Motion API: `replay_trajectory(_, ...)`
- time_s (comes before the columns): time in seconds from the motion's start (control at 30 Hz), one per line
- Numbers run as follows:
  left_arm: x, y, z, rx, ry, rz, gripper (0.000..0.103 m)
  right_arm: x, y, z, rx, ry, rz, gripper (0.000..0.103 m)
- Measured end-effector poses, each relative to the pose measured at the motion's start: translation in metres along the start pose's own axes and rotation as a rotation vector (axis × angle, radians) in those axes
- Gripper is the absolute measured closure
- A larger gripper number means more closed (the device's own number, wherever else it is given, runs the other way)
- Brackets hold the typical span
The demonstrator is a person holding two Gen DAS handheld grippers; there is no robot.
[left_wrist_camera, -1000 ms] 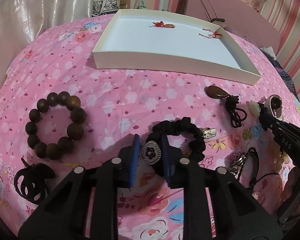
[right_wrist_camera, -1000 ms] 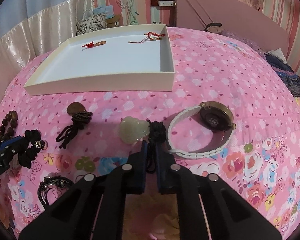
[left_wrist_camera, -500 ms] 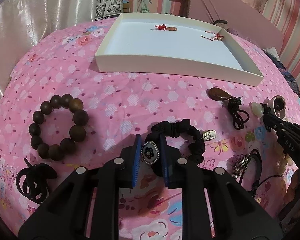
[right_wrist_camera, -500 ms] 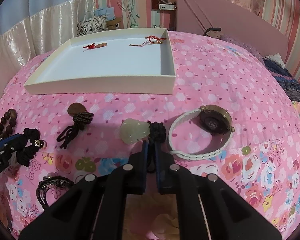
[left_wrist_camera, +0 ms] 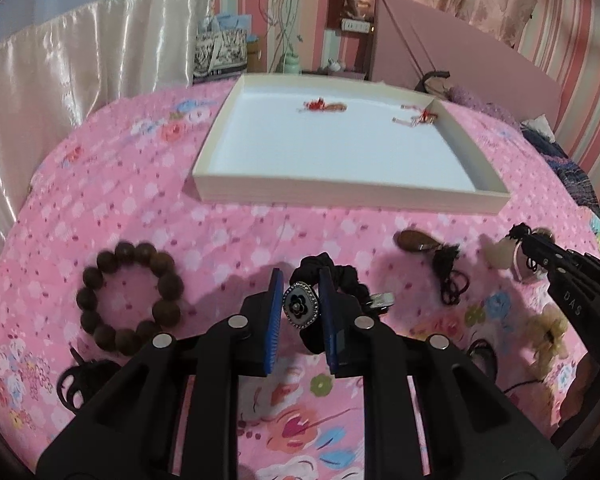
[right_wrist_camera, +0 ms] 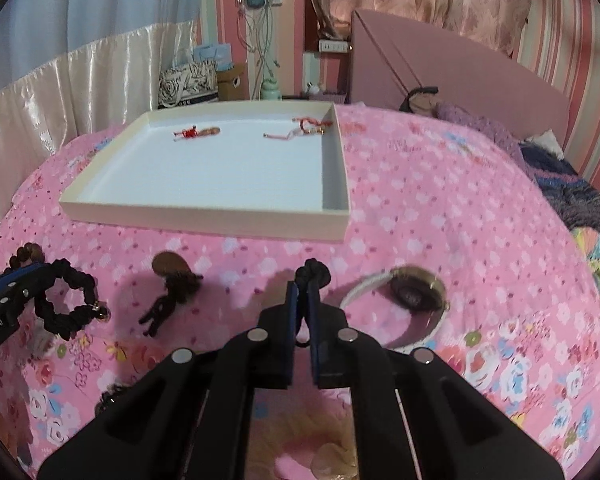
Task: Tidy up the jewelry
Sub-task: 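Carry the scrunchie and cord over the tray and release them inside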
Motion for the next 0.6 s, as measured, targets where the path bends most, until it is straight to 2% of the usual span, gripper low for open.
replay_trajectory(0.43, -0.018, -0.003, -0.055, 0.001, 0.084, 0.002, 0.087, -0.012, -0.01, -0.055, -0.024, 0.088, -0.014, 0.099)
replay_trajectory(0.6, -0.019, -0.004, -0.088, -0.009, 0.124, 0.007, 0.087, -0.013, -0.013, -0.08, -0.023, 0.12, -0.012, 0.099)
Point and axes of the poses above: each gripper's, at about its wrist camera, not at the fingertips, and x roughly the way its jaws point, y to its right, z to its underside, the point moved 6 cm from there along x, roughly the way its jaws point, and after that the axes turned 10 degrees about y, right-handed, at the moved point
